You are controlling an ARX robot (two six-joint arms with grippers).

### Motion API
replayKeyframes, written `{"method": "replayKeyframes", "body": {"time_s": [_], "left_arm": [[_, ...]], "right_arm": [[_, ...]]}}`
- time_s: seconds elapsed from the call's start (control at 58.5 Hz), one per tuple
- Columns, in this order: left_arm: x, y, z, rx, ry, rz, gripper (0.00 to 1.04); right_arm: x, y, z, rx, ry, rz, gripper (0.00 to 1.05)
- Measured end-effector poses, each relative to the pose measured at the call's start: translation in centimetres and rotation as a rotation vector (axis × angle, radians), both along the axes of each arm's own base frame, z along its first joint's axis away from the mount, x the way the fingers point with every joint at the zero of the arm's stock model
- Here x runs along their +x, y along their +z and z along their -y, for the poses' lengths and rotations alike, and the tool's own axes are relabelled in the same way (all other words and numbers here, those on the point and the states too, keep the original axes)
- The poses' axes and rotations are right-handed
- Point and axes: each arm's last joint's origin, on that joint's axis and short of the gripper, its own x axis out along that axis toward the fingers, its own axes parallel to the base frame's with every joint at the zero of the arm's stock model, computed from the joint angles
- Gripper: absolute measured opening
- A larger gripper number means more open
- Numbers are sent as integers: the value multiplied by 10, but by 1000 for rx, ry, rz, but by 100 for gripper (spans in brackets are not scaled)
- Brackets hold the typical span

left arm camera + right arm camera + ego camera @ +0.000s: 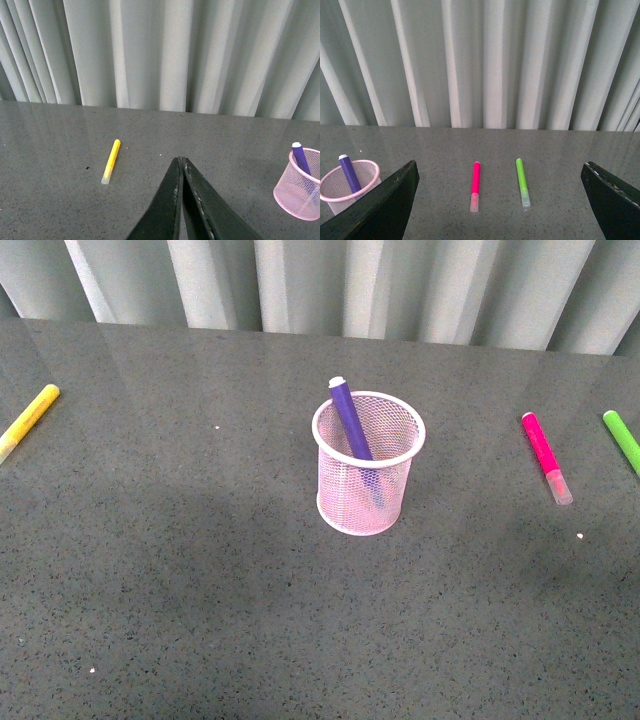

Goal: Insert purple and pink pens into pink cup

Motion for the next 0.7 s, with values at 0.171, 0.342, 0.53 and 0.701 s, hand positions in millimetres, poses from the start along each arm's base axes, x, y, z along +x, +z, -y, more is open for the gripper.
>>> {"method": "replayKeyframes", "body": {"time_s": [0.171,0.342,0.53,0.701], "left_arm": [[0,0,0,0,0,0,51],[0,0,0,0,0,0,82],[0,0,0,2,0,1,97],[0,0,0,3,0,1,98]], "right_arm": [[0,0,0,0,0,0,98],[15,1,10,76,-244,-349,98],[77,10,30,121,-245,-408,98],[137,-4,30,202,-159,-637,98]]}}
